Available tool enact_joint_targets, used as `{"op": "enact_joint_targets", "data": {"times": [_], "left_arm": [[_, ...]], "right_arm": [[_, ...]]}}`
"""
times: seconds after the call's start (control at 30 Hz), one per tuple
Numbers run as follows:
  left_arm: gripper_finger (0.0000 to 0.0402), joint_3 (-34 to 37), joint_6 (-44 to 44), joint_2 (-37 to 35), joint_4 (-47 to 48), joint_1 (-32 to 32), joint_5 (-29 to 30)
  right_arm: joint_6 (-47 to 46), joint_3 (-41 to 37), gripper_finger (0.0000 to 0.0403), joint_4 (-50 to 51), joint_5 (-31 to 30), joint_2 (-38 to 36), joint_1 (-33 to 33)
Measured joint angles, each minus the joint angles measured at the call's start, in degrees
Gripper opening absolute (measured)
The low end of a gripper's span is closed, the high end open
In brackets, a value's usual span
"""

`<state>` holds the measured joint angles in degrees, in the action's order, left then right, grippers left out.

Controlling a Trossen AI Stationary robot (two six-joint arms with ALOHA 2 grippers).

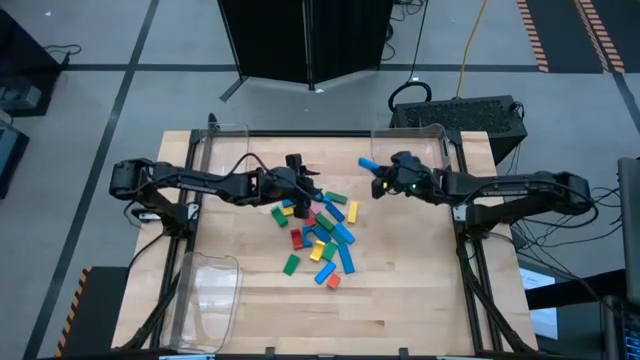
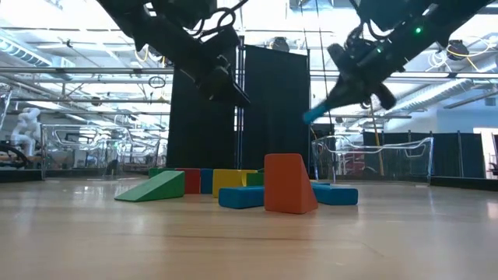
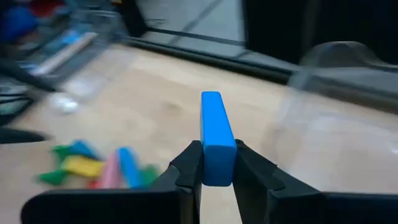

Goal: Sort blocks by size
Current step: Put the blue rectangular block into the top right transparent bin

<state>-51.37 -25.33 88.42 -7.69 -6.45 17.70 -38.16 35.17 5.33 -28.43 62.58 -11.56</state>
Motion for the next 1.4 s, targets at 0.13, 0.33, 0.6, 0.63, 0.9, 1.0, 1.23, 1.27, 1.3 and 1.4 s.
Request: {"op": "enact_joint_targets", "data": {"times": [0.13, 0.33, 0.6, 0.63, 0.9, 1.0, 1.23, 1.27, 1.3, 1.4], "left_arm": [[0.0222, 0.0, 1.1, 0.0, 1.3, -0.4, -1.1], [0.0222, 0.0, 1.1, 0.0, 2.2, -0.4, -0.6], [0.0222, 0.0, 1.0, 0.0, 2.8, -0.4, 0.5], [0.0222, 0.0, 1.0, 0.0, 2.8, -0.4, 0.5], [0.0222, 0.0, 1.0, 0.0, 2.7, -0.4, 0.6], [0.0222, 0.0, 1.0, 0.0, 2.6, -0.6, 0.6], [0.0222, 0.0, 1.0, 0.0, 2.0, -1.4, 0.6], [0.0222, 0.0, 1.0, 0.0, 2.0, -1.4, 0.6], [0.0222, 0.0, 1.1, 0.0, 2.0, -1.4, 0.6], [0.0222, 0.0, 1.1, 0.0, 2.0, -1.4, 0.6]], "right_arm": [[2.3, 0.0, 0.0058, 3.5, -0.6, -0.7, -4.2], [6.1, 0.0, 0.0058, 5.8, -0.6, -0.2, -10.4], [9.2, 0.0, 0.0058, 8.1, 0.0, -0.2, -16.2], [9.5, 0.0, 0.0058, 8.5, 0.1, -0.2, -16.7], [10.7, 0.0, 0.0059, 10.7, 0.2, -0.2, -18.9], [10.8, 0.0, 0.0059, 10.7, 0.2, -0.2, -19.2], [10.4, 0.0, 0.0059, 10.9, 0.2, -0.2, -19.2], [10.4, 0.0, 0.0059, 10.9, 0.2, -0.2, -19.2], [10.4, 0.0, 0.0059, 10.9, 0.2, -0.2, -19.2], [10.3, 0.0, 0.0062, 10.9, 0.2, -0.2, -19.2]]}}
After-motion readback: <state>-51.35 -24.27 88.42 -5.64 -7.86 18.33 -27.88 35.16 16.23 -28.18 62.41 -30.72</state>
